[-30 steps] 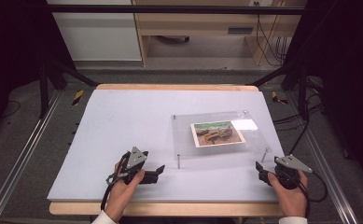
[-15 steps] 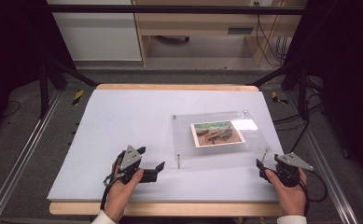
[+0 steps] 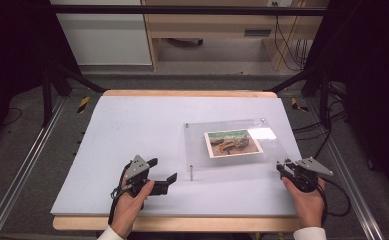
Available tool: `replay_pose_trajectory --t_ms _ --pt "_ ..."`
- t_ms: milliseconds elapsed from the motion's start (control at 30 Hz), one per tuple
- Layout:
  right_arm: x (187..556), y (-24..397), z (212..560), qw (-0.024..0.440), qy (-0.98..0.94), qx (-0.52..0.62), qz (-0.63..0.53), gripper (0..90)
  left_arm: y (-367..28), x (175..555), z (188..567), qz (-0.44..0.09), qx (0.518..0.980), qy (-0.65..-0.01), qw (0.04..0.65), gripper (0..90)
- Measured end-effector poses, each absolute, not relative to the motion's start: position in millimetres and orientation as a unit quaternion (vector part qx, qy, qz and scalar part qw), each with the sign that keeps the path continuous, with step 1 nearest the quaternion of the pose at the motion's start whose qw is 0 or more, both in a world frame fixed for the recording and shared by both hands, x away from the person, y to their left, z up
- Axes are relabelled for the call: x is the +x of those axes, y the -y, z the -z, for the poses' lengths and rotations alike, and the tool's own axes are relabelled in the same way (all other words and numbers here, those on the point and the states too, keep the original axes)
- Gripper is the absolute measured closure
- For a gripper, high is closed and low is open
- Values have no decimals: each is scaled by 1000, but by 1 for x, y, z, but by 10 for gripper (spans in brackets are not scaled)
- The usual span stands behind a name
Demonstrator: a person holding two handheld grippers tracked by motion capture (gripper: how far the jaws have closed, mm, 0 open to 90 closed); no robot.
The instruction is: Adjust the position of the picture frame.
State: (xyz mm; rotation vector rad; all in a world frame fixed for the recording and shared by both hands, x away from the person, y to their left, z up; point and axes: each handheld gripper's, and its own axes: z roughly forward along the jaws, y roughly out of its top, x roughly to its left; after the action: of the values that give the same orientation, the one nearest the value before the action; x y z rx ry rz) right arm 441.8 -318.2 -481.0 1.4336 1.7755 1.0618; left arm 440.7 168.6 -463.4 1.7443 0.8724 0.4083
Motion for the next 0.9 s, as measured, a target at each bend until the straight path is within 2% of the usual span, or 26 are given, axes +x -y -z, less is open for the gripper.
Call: replay_pose_trajectory --t_ms 233,433,700,900 --pt "444 320 481 300 -668 531 -425 687 -166 440 463 -169 735 -362 548 59" --pt "446 326 481 302 -658 529 -443 818 -164 439 464 -162 742 -358 543 77" --pt "445 328 470 300 -638 525 -477 847 -157 438 465 -154 754 -350 534 92" --pt "447 328 464 302 -630 524 -487 849 -151 437 464 -167 759 -339 530 150"
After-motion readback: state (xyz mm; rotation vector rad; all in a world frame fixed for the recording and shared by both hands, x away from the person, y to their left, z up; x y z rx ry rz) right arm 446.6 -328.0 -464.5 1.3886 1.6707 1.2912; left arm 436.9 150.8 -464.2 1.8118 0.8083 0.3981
